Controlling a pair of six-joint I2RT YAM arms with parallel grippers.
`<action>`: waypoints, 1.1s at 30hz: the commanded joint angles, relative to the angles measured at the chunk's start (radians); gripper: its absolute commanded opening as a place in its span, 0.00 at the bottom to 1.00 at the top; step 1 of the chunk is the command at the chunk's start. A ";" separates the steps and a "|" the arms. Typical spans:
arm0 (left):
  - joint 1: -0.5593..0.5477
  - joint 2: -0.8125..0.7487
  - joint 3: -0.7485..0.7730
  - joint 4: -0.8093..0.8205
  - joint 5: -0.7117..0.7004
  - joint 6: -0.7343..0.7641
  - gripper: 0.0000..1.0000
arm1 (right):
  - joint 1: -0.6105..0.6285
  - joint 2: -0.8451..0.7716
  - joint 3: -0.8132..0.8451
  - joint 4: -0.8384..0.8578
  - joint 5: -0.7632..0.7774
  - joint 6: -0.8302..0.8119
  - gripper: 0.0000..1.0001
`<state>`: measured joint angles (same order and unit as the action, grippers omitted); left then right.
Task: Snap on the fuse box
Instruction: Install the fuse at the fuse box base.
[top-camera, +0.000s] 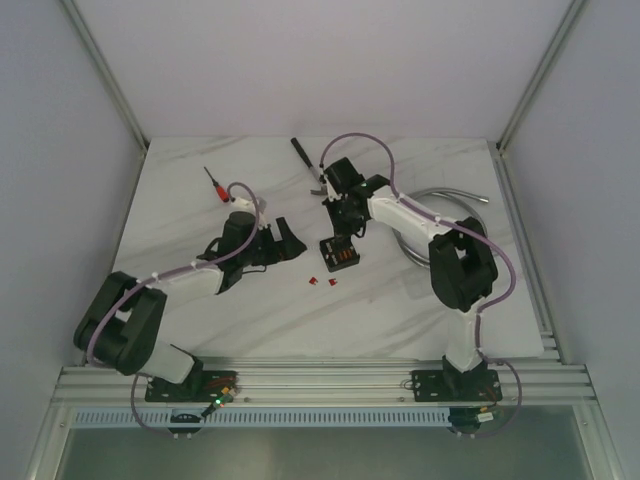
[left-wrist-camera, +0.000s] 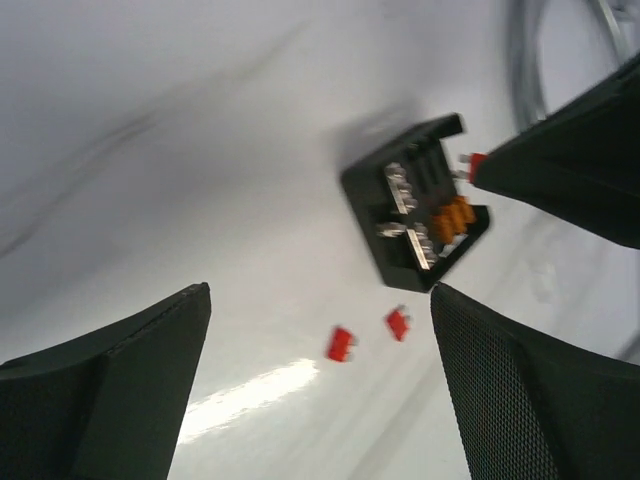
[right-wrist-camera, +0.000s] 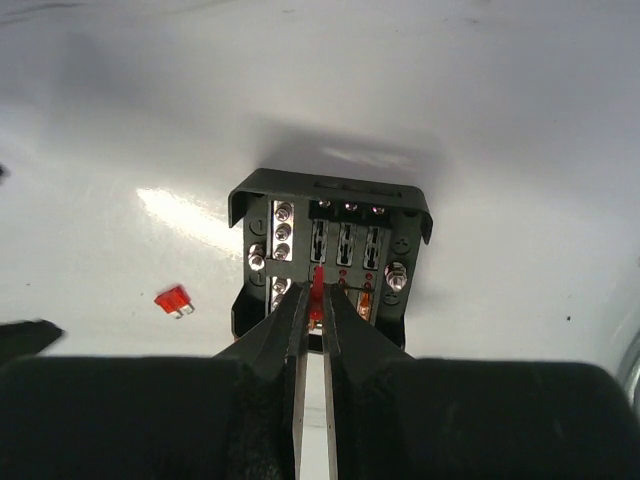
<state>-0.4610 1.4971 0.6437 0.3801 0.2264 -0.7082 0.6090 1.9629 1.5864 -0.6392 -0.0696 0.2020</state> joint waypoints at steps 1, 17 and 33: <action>0.017 -0.103 -0.041 -0.108 -0.216 0.113 1.00 | 0.029 0.054 0.057 -0.075 0.055 -0.052 0.00; 0.044 -0.161 -0.078 -0.112 -0.373 0.161 1.00 | 0.067 0.151 0.151 -0.136 0.143 -0.070 0.00; 0.044 -0.156 -0.076 -0.106 -0.347 0.158 1.00 | 0.079 0.181 0.165 -0.150 0.126 -0.073 0.00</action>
<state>-0.4210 1.3453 0.5716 0.2825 -0.1249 -0.5659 0.6788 2.1227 1.7214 -0.7513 0.0505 0.1368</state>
